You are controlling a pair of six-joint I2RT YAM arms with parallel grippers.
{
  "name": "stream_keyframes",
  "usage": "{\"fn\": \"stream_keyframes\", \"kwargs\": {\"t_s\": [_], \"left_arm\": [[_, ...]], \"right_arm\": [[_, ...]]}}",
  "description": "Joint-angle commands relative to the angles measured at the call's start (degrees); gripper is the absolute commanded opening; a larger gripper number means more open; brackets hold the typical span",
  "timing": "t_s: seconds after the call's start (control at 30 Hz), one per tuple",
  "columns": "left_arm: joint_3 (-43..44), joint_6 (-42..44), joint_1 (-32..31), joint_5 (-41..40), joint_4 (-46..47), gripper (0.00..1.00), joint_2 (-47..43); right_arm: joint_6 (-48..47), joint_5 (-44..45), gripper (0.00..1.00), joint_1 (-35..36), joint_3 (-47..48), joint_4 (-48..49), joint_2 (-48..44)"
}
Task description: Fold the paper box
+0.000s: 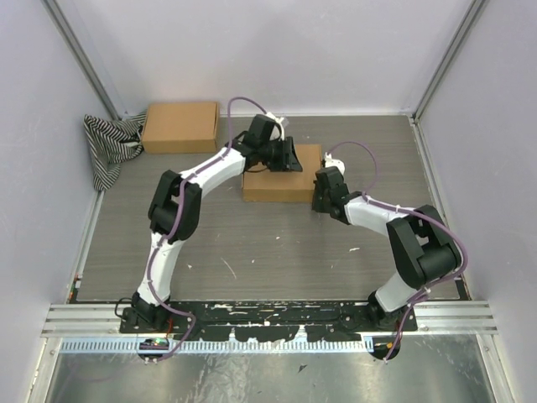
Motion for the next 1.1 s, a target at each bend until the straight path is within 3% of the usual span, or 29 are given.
{"fn": "stream_keyframes", "kwargs": {"t_s": [0.0,0.33,0.47,0.77,0.83,0.87,0.9,0.93,1.07], "left_arm": [[3.3,0.1,-0.8,-0.5,-2.2,0.5,4.4],[-1.3,1.0,-1.2,3.0,-1.6,0.46,5.2],[-1.8,2.5,-1.1,3.2,-3.0,0.47,3.8],[-2.2,8.6,-1.1,-7.2,-8.1,0.62,-8.1],[-2.2,9.5,-1.0,-11.1,-9.3,0.79,-11.6],[-2.3,10.1,-1.0,-12.7,-9.9,0.83,-13.4],[-2.9,10.5,-1.0,-14.5,-10.5,0.85,-15.5],[-3.8,10.9,-1.0,-16.5,-11.1,0.86,-18.0],[-15.9,11.4,-1.0,-27.2,-10.0,0.87,-31.7]], "right_arm": [[2.4,1.1,0.01,-0.4,1.4,4.0,1.7],[3.8,6.3,0.01,-0.8,0.0,18.6,5.1],[4.3,6.1,0.01,-0.8,-0.3,19.0,3.8],[0.7,6.6,0.01,-0.8,-2.0,6.8,-13.6],[-0.5,7.5,0.01,-0.8,-1.0,2.8,-17.5],[-0.9,7.8,0.03,-0.8,-0.5,0.8,-19.3],[-1.9,8.0,0.08,-0.8,0.0,-1.1,-21.1],[-2.5,8.2,0.18,-0.8,0.5,-2.9,-22.7],[-5.1,9.5,0.68,-0.8,2.0,-9.4,-28.7]]}}
